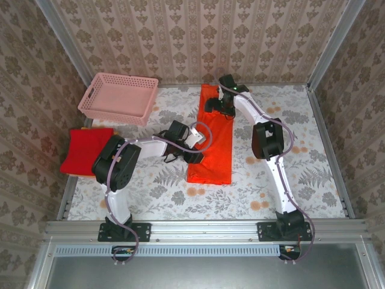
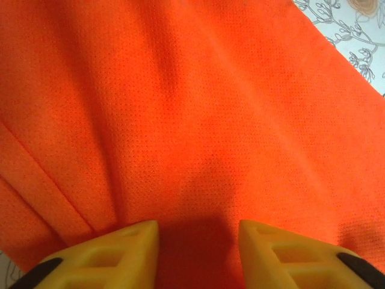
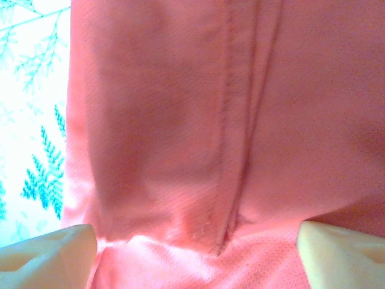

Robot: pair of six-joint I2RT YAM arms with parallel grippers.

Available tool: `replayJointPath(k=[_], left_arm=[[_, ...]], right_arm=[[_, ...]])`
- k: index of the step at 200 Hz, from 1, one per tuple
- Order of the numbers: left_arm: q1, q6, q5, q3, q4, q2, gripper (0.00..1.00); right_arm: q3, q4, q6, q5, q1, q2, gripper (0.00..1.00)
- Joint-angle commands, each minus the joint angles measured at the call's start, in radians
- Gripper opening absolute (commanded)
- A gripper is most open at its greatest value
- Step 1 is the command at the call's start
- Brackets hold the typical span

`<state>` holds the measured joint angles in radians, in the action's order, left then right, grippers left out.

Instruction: Fold and stack the t-shirts

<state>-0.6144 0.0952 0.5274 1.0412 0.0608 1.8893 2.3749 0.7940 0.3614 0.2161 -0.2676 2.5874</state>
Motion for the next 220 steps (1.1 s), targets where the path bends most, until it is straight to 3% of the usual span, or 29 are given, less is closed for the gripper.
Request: replayJointPath(k=[1,32,69,96,122,172,220], left_arm=[[0.002,-0.014,0.013,-0.025,0.028,-0.081,0.51],[0.002,-0.008,0.007,-0.083,0.024,-0.196,0.65],[0.007,0.045,0.02,-0.136,0.095,-0.382,0.78],[0.008,0.164,0.103,-0.134,0.285,-0.545,0.97],[0.014,0.235,0.087,-0.127,0.458,-0.701,1.0],[0.035,0.381,0.048,-0.164,0.668,-0.94,1.0],[0.062,0.428,-0.018,-0.263,0.691,-1.069,1.0]], right_arm=[[-0.141,-0.096,-0.116,0.008,0.01,-0.174,0.93],[-0.529,-0.342,-0.21,-0.031,0.01,-0.426,1.0],[-0.975,-0.559,-0.315,-0.012,0.004,-0.736,1.0],[-1.24,-0.666,-0.424,0.044,-0.023,-0.943,1.0],[-1.418,-0.679,-0.534,0.022,-0.103,-1.097,1.0],[-1.618,-0.622,-0.723,0.068,-0.338,-1.26,0.95],[-1.573,-0.549,-0.803,-0.046,-0.512,-1.161,0.85]])
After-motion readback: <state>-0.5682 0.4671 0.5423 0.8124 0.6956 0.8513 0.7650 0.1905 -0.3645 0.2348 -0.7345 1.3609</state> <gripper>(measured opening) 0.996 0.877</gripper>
